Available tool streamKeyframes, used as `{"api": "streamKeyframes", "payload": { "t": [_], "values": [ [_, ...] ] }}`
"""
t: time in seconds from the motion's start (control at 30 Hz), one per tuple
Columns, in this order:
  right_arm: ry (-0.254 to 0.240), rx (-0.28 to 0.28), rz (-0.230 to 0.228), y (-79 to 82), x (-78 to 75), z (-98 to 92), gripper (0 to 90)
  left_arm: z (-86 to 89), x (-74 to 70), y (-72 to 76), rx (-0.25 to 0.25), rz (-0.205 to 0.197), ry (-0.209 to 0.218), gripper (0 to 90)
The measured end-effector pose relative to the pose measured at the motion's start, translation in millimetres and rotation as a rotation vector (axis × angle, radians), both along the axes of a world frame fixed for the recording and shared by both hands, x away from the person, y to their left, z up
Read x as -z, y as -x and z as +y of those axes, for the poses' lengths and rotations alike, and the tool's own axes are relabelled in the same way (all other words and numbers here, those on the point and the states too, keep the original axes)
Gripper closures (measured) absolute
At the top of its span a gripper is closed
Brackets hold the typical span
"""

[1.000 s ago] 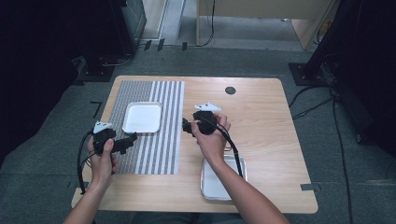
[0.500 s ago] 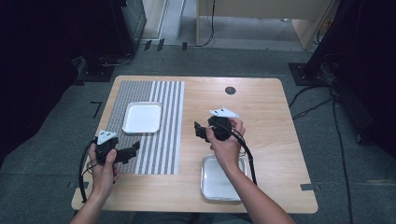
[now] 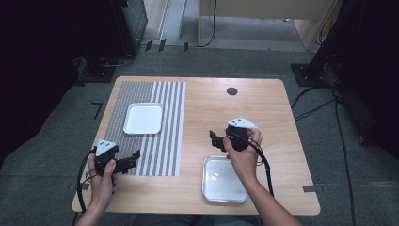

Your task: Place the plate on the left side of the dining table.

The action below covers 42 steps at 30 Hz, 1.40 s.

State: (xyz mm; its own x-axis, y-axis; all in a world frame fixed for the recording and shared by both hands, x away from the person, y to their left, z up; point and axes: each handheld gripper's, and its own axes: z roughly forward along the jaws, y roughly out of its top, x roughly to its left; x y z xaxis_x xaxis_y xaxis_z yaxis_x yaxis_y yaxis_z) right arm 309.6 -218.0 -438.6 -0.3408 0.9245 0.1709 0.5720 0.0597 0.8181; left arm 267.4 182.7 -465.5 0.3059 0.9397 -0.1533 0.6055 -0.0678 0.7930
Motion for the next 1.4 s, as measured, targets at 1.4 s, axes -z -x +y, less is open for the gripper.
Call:
{"api": "streamKeyframes", "payload": {
  "t": [1.4],
  "values": [
    [-0.031,0.134,0.007,70.5,33.8,-133.3,21.8,50.9,41.5,29.0,-0.073,0.008,-0.035,9.3]
  ]
}}
